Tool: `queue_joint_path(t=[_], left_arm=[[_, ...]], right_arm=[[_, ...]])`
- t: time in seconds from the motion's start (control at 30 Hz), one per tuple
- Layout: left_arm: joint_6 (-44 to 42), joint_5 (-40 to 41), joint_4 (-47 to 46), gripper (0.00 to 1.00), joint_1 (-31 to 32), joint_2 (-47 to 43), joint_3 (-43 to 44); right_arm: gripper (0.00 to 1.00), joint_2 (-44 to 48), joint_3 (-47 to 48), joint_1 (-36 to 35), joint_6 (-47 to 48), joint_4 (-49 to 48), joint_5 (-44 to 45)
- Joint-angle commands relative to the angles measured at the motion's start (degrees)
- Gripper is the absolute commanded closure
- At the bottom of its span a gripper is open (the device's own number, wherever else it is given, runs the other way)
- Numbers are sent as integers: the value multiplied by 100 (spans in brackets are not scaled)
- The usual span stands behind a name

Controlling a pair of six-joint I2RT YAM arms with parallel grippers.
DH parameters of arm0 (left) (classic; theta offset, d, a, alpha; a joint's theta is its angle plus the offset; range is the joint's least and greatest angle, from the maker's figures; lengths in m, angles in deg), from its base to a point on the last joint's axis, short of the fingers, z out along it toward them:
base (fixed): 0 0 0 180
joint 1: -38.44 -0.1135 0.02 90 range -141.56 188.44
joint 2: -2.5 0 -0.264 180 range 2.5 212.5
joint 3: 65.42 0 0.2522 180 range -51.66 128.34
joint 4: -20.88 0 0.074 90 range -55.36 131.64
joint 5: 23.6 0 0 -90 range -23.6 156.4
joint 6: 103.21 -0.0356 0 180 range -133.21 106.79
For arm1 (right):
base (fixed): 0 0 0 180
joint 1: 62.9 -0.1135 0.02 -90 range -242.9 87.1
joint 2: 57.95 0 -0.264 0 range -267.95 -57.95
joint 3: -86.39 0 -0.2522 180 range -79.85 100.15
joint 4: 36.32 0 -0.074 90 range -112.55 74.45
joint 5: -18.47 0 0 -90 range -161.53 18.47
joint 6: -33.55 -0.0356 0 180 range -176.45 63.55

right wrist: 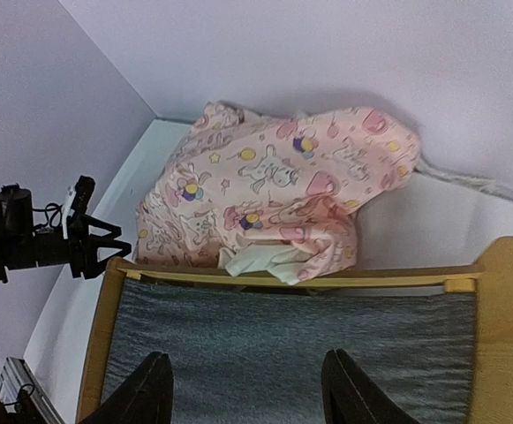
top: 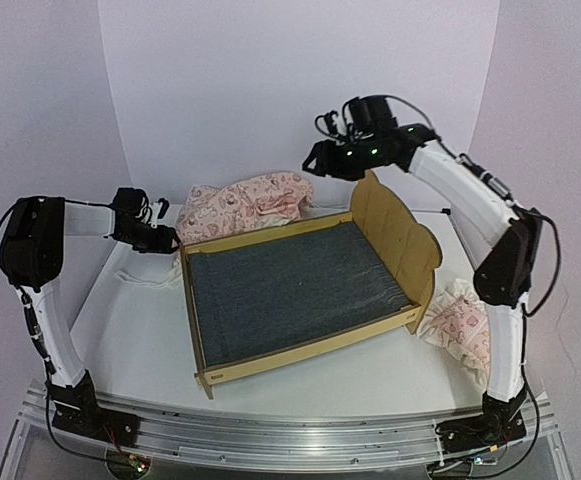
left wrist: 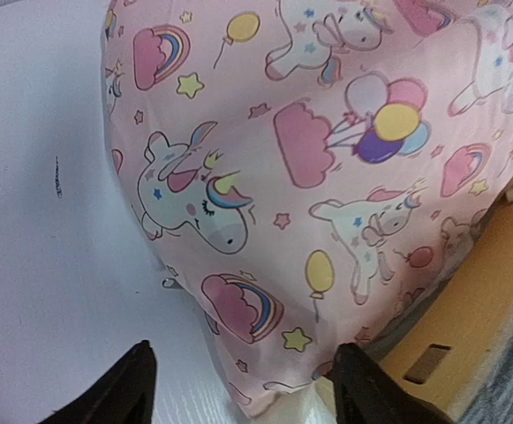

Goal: Set up the pet bed

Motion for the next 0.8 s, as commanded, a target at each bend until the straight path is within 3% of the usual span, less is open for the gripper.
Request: queue_joint_path(t=[0.0,0.33,0.47,0.53,0.67,0.77], left_arm=[[69,-150,-324,37,-51,410,422],[260,-249,-510,34,-50,914,606],[294,-226,-603,40,-54,997,589],[264,-286,-649,55,-49,1027,637],[136,-462,-666,93,-50,1064,816],[70,-492,-625,100,-60,1005,1016]], right_arm=[[41,-659,8,-66,-626,-1276,-88],[37,-2320,165,-96,-889,-2252,653],[41,-2709,312,-91,-960,-2401,719],[46,-2821,347,-94,-954,-2530,682],[68,-2908,363,-85,-903,-2791,691],[86,-2929,407,-80,-864,-2924,556]])
